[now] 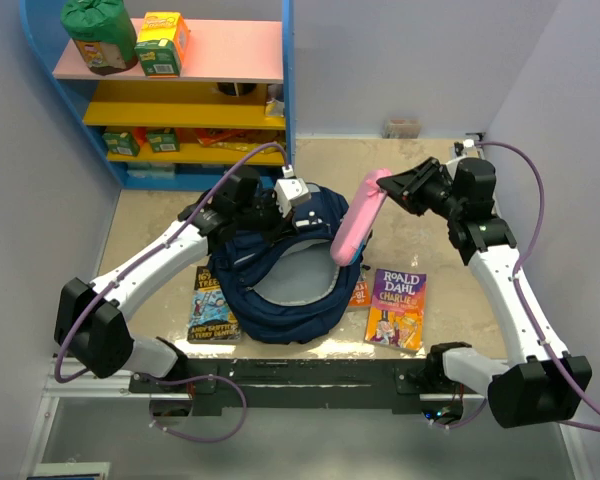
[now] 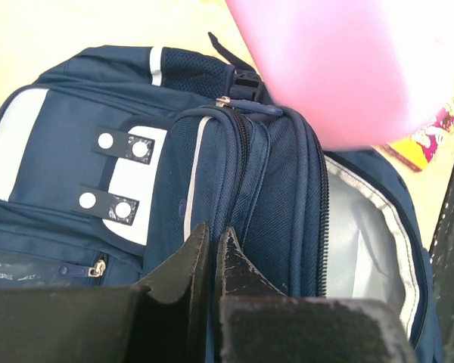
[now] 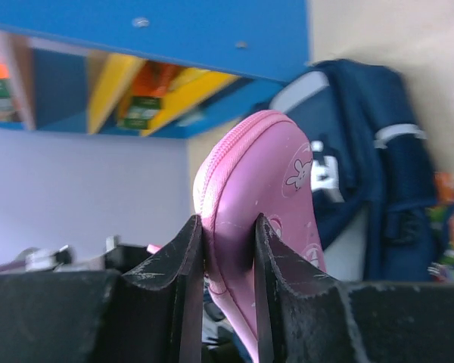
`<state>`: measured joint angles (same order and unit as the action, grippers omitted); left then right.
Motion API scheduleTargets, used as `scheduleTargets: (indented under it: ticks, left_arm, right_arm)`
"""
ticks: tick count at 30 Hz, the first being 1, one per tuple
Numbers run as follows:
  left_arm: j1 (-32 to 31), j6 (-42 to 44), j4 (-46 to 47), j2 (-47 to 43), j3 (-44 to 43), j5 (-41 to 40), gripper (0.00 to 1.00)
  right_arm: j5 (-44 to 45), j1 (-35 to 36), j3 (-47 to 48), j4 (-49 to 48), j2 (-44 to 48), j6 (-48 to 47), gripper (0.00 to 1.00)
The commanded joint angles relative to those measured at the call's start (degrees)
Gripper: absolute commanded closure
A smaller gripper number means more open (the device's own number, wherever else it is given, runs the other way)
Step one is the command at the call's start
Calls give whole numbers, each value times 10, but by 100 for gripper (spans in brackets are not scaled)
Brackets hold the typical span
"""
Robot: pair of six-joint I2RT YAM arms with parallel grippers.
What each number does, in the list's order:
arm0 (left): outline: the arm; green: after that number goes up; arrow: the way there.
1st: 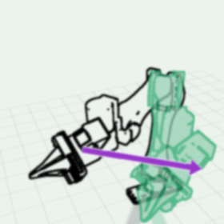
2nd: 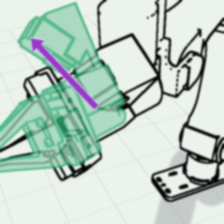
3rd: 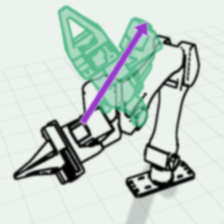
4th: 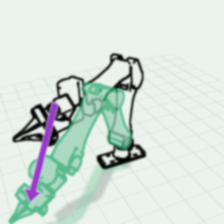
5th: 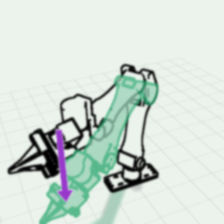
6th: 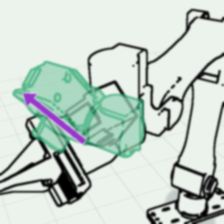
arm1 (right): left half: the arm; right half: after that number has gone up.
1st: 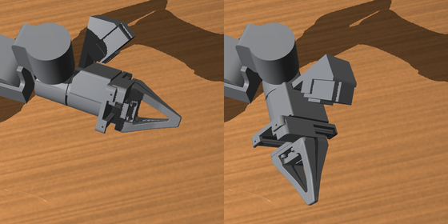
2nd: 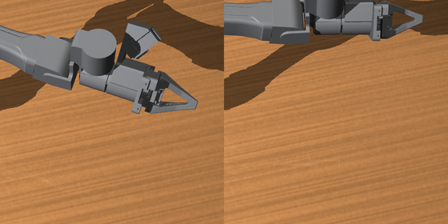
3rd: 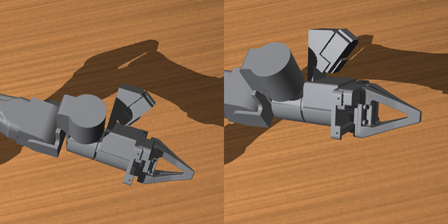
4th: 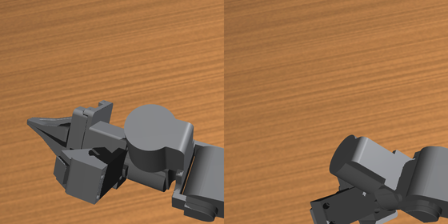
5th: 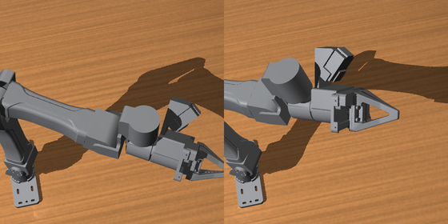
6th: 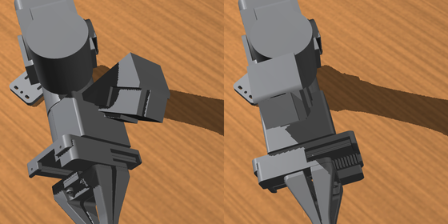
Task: Pack the student bag
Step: Place the stationery in the student bag.
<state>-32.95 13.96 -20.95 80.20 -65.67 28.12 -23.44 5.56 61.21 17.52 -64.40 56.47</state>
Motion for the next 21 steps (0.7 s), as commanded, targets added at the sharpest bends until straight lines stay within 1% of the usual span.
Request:
scheduleTargets:
  ticks: [1,2,3,6,8,9,11,17,20,21]
  left_arm:
    - [18,-33,78,25,-49,-53,100]
    - [21,-48,79,27,-55,-53,100]
    - [24,-57,79,29,-71,-53,100]
    - [39,-94,79,40,-109,-40,100]
    - [52,-117,79,50,-129,-26,100]
    - [53,-121,77,51,-146,-25,100]
    - [55,-127,77,55,-164,-26,100]
    - [56,-136,76,49,-184,-27,100]
    - [55,-136,66,45,-197,-19,100]
    - [55,-135,64,46,-200,-17,100]
  right_arm:
    - [30,54,-22,-172,30,112,100]
    - [71,79,-26,-173,31,116,100]
    - [90,90,-31,-188,37,121,100]
    - [141,117,-56,-200,43,132,100]
    - [158,129,-76,-207,50,140,100]
    - [181,136,-83,-214,52,147,100]
    - [201,151,-103,-217,62,157,100]
    - [233,183,-145,-227,67,163,100]
    - [285,207,-155,-204,73,165,100]
    - [304,215,-155,-182,74,165,100]
